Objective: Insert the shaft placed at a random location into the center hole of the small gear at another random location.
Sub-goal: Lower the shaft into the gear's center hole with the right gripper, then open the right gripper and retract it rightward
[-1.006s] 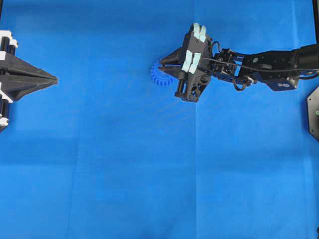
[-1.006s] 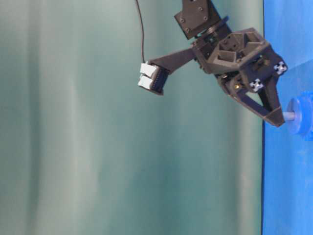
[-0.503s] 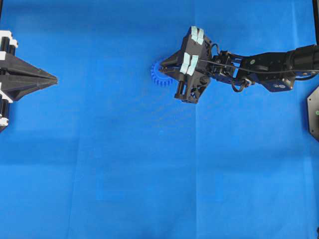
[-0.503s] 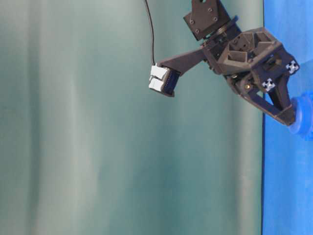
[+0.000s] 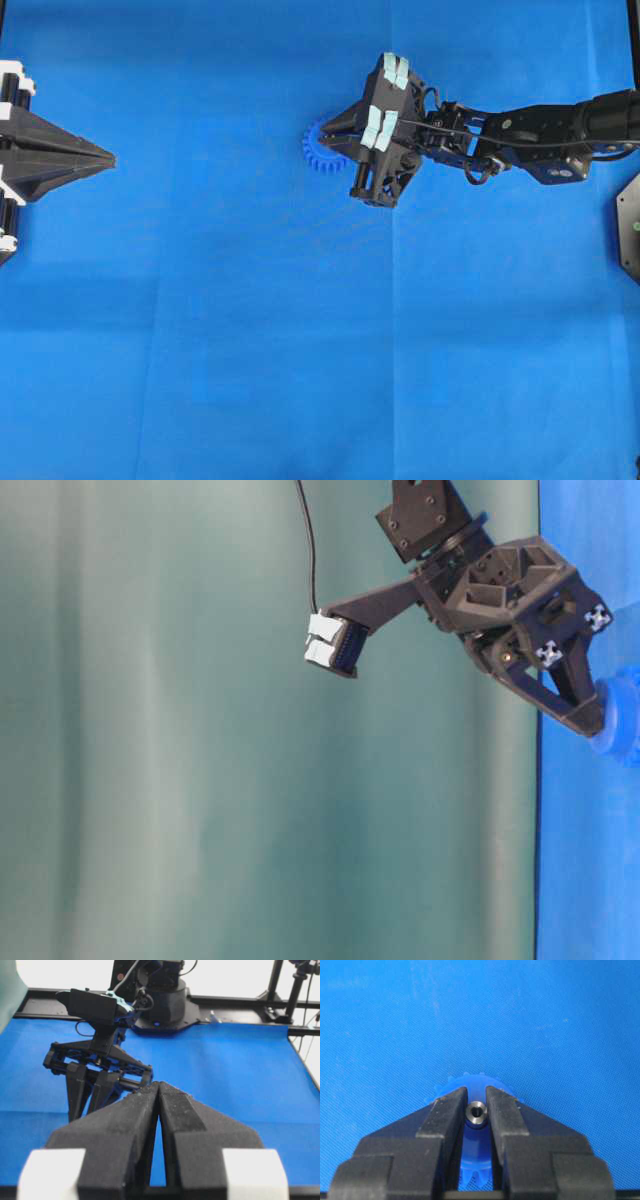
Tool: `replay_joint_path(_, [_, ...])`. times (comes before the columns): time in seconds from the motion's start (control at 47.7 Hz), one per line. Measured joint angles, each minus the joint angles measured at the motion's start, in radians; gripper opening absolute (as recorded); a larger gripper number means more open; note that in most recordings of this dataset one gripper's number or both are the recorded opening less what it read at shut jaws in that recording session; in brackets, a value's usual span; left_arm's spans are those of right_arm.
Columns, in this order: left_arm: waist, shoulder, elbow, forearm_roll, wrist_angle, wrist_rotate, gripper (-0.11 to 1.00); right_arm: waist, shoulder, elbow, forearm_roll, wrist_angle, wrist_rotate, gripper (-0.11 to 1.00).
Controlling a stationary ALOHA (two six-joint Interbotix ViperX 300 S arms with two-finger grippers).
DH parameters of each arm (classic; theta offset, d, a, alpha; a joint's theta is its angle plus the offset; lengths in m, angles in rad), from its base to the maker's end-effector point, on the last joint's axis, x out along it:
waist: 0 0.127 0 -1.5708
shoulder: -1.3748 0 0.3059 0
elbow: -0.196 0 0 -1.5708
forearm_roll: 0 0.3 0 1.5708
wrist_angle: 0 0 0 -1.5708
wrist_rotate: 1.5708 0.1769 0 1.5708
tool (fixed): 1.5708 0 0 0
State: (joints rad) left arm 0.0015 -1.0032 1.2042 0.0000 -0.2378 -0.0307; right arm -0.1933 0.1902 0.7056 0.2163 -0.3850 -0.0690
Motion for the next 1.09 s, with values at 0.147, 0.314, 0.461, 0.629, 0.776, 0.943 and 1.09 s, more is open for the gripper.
replay_joint_path(0.147, [0.000,0.000,0.000,0.000,0.000,0.000,0.00,-0.003,0.000,0.000,0.000,-0.005,0.002,0.60])
replay_joint_path(0.314, [0.000,0.000,0.000,0.002,0.000,0.000,0.00,-0.006,0.000,0.002,0.002,-0.012,0.006,0.79])
replay_joint_path(0.461, [0.000,0.000,0.000,0.000,0.000,0.000,0.00,-0.003,0.000,0.002,0.000,-0.011,0.006,0.75])
replay_joint_path(0.629, [0.000,0.000,0.000,0.002,-0.002,0.000,0.00,0.005,-0.034,0.002,0.002,-0.005,0.006,0.75])
replay_joint_path(0.776, [0.000,0.000,0.000,0.000,-0.002,0.000,0.00,0.008,-0.124,0.000,0.002,0.034,0.006,0.75])
replay_joint_path(0.943, [0.002,0.000,0.000,0.002,-0.002,0.000,0.00,0.008,-0.204,0.000,0.002,0.097,0.006,0.75])
replay_joint_path(1.09, [0.000,0.000,-0.002,0.000,0.000,0.000,0.00,0.008,-0.238,0.000,0.002,0.110,0.006,0.74])
